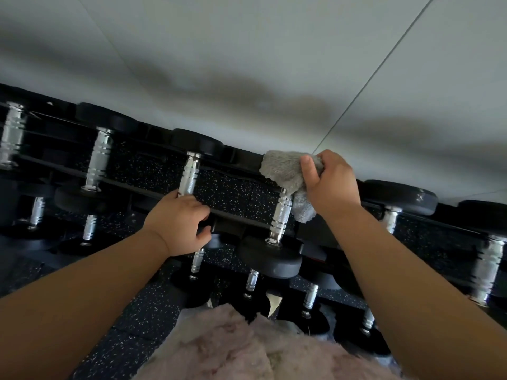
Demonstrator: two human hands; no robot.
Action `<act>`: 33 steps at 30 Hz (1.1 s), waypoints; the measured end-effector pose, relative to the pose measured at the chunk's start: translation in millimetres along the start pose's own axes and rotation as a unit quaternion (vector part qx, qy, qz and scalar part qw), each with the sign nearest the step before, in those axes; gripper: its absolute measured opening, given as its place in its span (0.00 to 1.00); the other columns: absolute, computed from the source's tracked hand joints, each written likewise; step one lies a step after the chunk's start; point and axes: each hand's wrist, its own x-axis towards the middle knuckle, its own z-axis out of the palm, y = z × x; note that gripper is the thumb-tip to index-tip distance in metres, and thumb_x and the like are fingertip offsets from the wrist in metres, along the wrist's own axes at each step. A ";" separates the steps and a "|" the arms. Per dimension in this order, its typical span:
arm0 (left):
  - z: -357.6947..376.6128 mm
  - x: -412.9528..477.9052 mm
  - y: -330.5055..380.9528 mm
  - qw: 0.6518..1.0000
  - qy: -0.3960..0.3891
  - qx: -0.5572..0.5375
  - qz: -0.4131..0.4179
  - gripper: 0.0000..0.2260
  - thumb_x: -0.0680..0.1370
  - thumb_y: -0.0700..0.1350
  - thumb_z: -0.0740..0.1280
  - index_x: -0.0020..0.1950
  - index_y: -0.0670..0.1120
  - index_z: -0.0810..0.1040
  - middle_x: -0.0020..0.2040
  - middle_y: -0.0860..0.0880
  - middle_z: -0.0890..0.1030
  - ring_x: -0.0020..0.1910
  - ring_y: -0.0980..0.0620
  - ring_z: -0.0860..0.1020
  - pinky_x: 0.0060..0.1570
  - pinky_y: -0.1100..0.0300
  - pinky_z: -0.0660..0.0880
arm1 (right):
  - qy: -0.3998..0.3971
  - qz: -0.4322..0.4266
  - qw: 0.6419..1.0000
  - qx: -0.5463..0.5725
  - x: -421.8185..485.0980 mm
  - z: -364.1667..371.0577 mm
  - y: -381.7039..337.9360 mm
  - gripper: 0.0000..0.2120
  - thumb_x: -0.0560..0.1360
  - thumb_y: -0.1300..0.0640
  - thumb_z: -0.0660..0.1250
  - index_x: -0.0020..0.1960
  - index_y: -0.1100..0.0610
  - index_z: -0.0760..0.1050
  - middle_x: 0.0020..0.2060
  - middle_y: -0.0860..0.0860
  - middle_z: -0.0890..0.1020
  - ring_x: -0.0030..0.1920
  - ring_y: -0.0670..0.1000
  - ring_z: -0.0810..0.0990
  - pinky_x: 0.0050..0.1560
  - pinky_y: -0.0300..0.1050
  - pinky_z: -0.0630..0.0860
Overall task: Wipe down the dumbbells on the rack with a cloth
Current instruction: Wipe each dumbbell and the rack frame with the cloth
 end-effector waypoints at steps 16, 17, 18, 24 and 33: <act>-3.6 -0.3 -0.9 0.999 -0.024 0.025 0.003 0.18 0.74 0.62 0.56 0.40 0.52 0.79 0.34 0.57 0.75 0.39 0.52 0.76 0.49 0.52 0.74 | -0.030 0.235 0.964 0.125 -29.7 11.8 -37.5 0.39 0.77 0.27 0.56 0.74 0.55 0.61 0.64 0.53 0.70 0.57 0.52 0.74 0.48 0.50 0.75; -3.9 -0.2 -0.7 0.999 -0.029 0.027 0.002 0.18 0.74 0.62 0.55 0.41 0.53 0.79 0.35 0.57 0.75 0.40 0.53 0.76 0.50 0.53 0.74 | -0.028 0.238 0.964 0.118 -30.9 11.8 -38.0 0.39 0.77 0.27 0.57 0.74 0.55 0.61 0.65 0.54 0.71 0.58 0.53 0.75 0.49 0.50 0.75; -4.1 -0.1 -0.5 0.999 -0.032 0.029 0.000 0.17 0.75 0.62 0.56 0.41 0.53 0.79 0.35 0.58 0.75 0.40 0.53 0.76 0.51 0.53 0.74 | -0.025 0.234 0.967 0.102 -32.5 11.4 -36.1 0.38 0.77 0.28 0.58 0.73 0.55 0.62 0.64 0.55 0.74 0.58 0.54 0.77 0.50 0.51 0.76; -6.0 -0.8 0.2 0.998 -0.043 0.040 0.001 0.13 0.77 0.61 0.62 0.44 0.55 0.79 0.37 0.58 0.76 0.42 0.55 0.75 0.55 0.53 0.74 | -0.030 0.239 0.969 0.047 -64.6 13.2 -24.1 0.24 0.85 0.41 0.54 0.73 0.55 0.67 0.51 0.54 0.83 0.43 0.53 0.83 0.40 0.51 0.82; -2.9 -0.6 -1.9 0.999 -0.039 0.035 -0.004 0.16 0.76 0.62 0.58 0.44 0.54 0.80 0.35 0.58 0.76 0.41 0.54 0.76 0.52 0.52 0.75 | -0.122 0.179 0.976 -0.012 -53.7 40.9 -54.0 0.16 0.86 0.52 0.52 0.66 0.60 0.71 0.52 0.62 0.78 0.51 0.63 0.80 0.46 0.52 0.77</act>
